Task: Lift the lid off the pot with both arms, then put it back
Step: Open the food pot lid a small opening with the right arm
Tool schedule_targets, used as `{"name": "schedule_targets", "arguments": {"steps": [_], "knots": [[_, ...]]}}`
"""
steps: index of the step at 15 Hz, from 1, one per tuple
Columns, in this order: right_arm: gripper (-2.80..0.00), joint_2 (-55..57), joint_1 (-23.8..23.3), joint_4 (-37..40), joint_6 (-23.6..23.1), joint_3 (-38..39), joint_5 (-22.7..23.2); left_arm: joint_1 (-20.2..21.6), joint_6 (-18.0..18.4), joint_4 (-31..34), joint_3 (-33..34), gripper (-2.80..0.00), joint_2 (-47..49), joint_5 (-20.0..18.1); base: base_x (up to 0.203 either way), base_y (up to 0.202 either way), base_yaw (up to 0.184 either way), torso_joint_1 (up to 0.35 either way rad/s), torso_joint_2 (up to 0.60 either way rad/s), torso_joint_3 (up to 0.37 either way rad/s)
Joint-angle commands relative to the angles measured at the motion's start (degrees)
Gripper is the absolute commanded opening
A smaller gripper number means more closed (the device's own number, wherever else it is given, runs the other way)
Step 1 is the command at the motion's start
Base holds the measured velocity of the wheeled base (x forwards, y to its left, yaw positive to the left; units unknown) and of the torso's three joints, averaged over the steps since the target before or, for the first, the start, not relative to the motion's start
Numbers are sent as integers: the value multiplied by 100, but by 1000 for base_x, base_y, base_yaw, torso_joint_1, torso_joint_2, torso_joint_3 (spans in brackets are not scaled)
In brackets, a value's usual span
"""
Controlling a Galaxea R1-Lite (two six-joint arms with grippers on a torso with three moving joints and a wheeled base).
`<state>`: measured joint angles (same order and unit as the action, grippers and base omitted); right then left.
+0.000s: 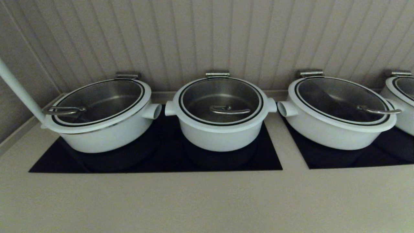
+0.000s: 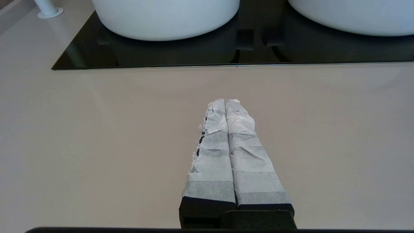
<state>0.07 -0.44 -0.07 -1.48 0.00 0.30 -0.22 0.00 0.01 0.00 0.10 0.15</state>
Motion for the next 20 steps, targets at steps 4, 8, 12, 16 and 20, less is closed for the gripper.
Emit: {"name": "schedule_targets", "arguments": {"steps": [4,8,12,16,20], "knots": [[-280,1,0,-1,-10,0,5,-4,-9,-1,0,-280,-1,12,0,0,0,0,0,0],[-280,1,0,7,-2,0,5,-4,-61,-1,0,-280,-1,12,0,0,0,0,0,0],[-280,1,8,7,-2,0,5,-4,-70,-7,0,-280,-1,12,0,0,0,0,0,0],[-280,1,0,6,-2,0,5,-4,-70,-8,0,-280,-1,12,0,0,0,0,0,0],[-280,1,0,7,-2,0,5,-4,-70,-1,0,-280,-1,12,0,0,0,0,0,0]]}}
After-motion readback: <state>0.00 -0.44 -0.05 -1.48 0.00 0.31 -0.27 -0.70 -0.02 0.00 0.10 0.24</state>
